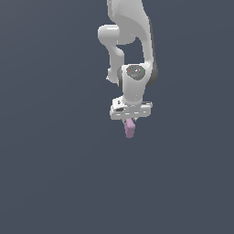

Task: Pick up the object and move it to a goal position.

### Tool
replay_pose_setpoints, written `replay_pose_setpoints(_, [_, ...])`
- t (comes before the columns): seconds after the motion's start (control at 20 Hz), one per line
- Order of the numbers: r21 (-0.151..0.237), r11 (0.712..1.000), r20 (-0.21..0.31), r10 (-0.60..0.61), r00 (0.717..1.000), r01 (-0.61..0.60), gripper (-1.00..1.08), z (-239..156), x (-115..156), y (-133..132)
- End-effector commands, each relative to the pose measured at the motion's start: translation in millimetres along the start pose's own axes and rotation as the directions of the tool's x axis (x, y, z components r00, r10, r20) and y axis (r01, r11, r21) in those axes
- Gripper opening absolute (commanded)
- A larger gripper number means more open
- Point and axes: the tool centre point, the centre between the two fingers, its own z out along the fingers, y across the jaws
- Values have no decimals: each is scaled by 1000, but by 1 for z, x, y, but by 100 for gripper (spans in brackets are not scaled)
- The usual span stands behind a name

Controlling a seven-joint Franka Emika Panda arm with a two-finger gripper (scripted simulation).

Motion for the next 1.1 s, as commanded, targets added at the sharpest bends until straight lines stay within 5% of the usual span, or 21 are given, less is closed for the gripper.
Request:
replay_pose_setpoints(0.0, [0, 1000, -1, 1, 1000, -1, -100, -2, 0, 4])
replay_pose_setpoints(0.4, [1, 1000, -1, 1, 1000, -1, -100, -24, -7, 43])
replay_pose_setpoints(1.05, [2, 1000, -1, 1, 1000, -1, -100, -88, -22, 157])
